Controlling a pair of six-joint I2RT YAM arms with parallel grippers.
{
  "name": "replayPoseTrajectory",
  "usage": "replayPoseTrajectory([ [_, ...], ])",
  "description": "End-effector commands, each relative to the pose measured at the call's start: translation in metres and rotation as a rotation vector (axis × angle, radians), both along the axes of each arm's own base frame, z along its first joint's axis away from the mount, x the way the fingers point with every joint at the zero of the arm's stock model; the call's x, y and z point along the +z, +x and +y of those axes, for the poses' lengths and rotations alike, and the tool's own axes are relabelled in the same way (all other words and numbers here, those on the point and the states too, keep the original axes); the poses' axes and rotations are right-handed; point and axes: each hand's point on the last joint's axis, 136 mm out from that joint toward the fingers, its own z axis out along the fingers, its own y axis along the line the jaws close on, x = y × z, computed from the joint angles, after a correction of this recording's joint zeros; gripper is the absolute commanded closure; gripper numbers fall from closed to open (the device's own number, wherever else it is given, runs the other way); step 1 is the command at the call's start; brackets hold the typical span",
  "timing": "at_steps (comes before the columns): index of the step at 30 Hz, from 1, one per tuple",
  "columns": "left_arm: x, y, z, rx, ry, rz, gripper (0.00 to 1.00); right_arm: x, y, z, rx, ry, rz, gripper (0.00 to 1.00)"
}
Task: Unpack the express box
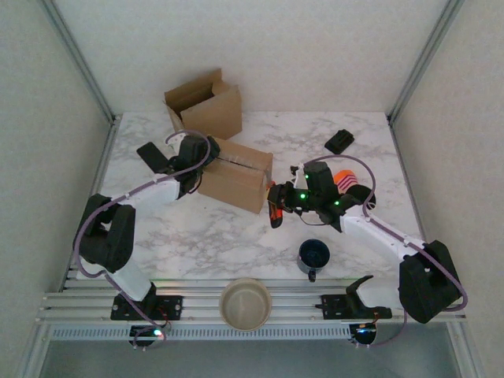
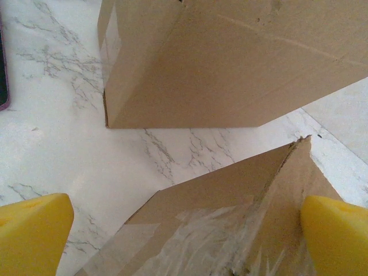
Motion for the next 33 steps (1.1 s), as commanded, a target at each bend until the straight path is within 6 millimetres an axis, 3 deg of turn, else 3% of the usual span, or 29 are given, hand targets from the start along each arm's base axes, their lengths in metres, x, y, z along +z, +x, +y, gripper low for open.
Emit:
replayPoseTrajectory([
  [1, -0.100, -0.053, 0.021, -0.013, 0.170, 0.367, 0.00, -0.007, -0.025, 0.007, 0.054, 0.026, 0.087, 1.00],
  [25, -0.110, -0.052, 0.017, -0.013, 0.154, 0.383, 0.00, -0.022, -0.093, 0.045, 0.183, 0.091, 0.199, 1.00],
  [33, -0.113, -0.052, 0.017, -0.014, 0.154, 0.389, 0.00, -0.021, -0.112, 0.046, 0.206, 0.094, 0.209, 1.00],
])
